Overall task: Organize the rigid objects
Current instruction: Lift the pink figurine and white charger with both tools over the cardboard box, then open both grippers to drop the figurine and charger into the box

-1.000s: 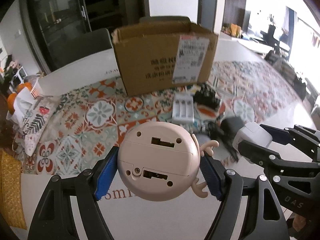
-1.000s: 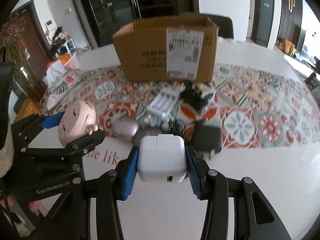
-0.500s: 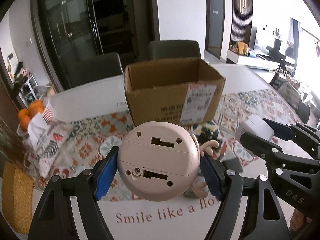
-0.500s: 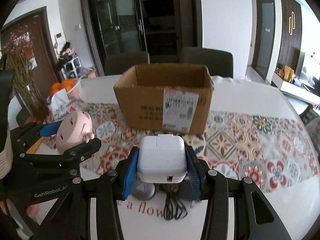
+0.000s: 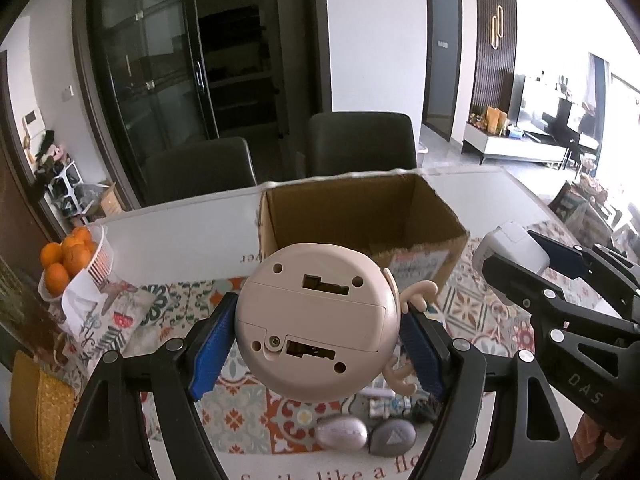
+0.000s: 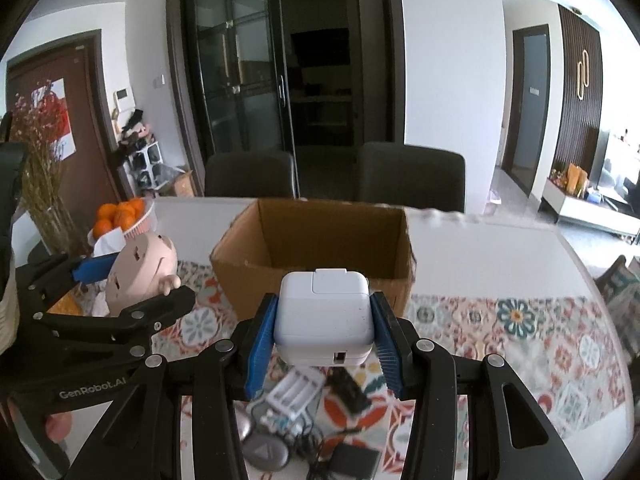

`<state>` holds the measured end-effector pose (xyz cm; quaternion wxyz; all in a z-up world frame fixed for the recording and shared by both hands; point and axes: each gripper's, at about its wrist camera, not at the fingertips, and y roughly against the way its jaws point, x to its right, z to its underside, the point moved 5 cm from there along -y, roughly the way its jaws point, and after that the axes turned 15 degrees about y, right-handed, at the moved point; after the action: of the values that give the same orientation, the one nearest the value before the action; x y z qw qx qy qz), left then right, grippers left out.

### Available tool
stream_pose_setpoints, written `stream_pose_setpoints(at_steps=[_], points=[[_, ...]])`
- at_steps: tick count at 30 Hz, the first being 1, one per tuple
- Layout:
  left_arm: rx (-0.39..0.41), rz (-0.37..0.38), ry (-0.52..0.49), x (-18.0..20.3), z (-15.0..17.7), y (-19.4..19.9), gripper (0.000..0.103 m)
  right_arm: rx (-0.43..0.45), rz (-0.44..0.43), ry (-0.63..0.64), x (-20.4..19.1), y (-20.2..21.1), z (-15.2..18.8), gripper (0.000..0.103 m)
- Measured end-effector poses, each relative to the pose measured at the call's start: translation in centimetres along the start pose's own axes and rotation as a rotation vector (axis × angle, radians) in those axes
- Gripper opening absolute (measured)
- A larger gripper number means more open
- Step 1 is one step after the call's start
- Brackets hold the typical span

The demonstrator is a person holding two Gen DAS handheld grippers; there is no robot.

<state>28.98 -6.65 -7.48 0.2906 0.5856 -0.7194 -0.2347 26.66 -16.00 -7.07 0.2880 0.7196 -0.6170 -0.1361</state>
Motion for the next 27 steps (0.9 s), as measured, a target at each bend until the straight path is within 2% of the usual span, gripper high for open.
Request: stream_pose_setpoints(at_steps=[12, 20, 27], points=[[0.046, -0.008, 0.001, 0.3, -4.7, -1.6, 0.078, 0.032, 0.008, 0.013, 2.1, -2.0, -4.2, 0.046], [-0.013, -0.006, 0.022, 0.4, -6.7, -4.8, 0.078, -0.004, 0.01, 0.037, 3.1, -4.5, -6.3, 0.046], [-0.073, -0.045, 0.026, 0.1, -7.4, -8.1, 0.078, -0.082, -0.005, 0.064, 4.1, -7.7, -6.6, 0.046]])
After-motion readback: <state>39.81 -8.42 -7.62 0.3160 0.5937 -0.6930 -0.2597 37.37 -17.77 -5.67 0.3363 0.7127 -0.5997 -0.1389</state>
